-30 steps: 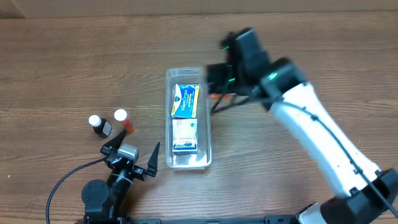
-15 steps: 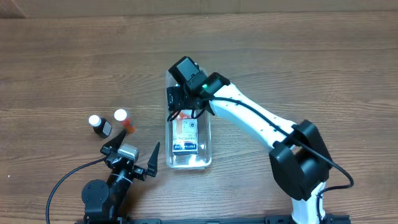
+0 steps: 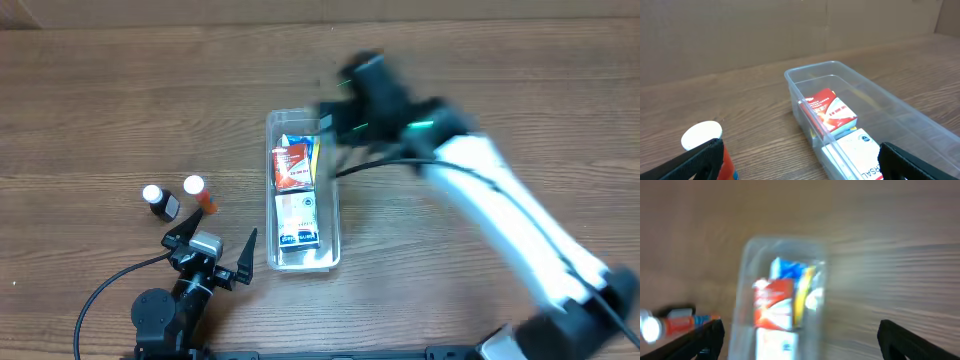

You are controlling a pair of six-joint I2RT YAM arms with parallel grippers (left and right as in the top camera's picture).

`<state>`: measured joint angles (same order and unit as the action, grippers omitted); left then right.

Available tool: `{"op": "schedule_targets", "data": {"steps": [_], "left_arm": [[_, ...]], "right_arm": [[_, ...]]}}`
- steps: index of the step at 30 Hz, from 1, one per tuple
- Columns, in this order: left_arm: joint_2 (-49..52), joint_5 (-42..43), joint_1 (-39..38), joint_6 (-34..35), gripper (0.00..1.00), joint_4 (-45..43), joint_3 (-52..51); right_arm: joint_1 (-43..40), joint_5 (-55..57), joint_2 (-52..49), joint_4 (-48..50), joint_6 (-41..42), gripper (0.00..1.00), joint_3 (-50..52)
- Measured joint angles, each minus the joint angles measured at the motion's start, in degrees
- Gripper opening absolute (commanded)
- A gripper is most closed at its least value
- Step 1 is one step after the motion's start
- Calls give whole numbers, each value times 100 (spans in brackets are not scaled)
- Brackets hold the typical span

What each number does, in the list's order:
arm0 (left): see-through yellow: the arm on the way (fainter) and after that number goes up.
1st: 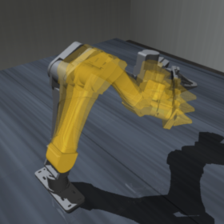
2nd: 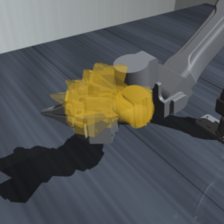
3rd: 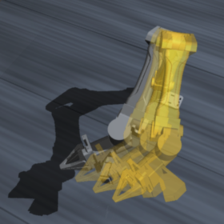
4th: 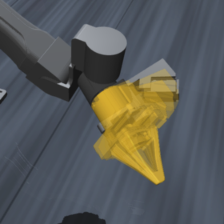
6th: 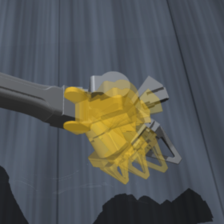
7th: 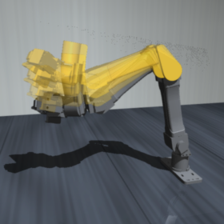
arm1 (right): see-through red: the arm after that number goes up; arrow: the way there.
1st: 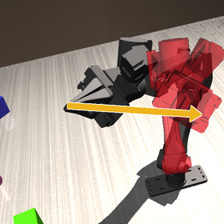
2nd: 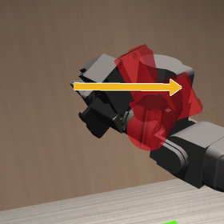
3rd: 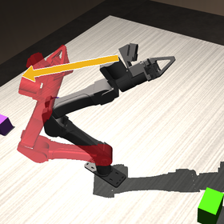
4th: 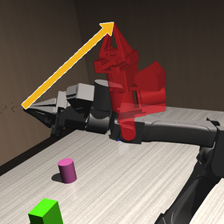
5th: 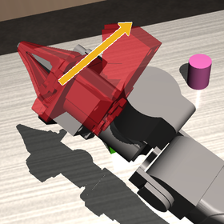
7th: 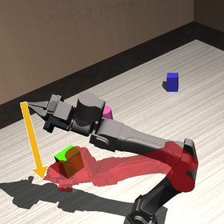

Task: Pack container
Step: 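Place the red box into the container and lift the right gripper away, then reach the left gripper to the dark medicine bottle and grasp it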

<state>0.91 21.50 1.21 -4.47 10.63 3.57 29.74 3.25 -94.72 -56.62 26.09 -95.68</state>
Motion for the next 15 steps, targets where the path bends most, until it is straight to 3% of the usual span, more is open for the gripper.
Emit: {"op": "schedule_targets", "data": {"steps": [8,15], "left_arm": [[0,0,0,0,100,0,0],[0,0,0,0,100,0,0]], "right_arm": [[-2771,-614,688,-1003,74,100,-118],[-3624,-1211,603,-1331,90,100,-118]]}}
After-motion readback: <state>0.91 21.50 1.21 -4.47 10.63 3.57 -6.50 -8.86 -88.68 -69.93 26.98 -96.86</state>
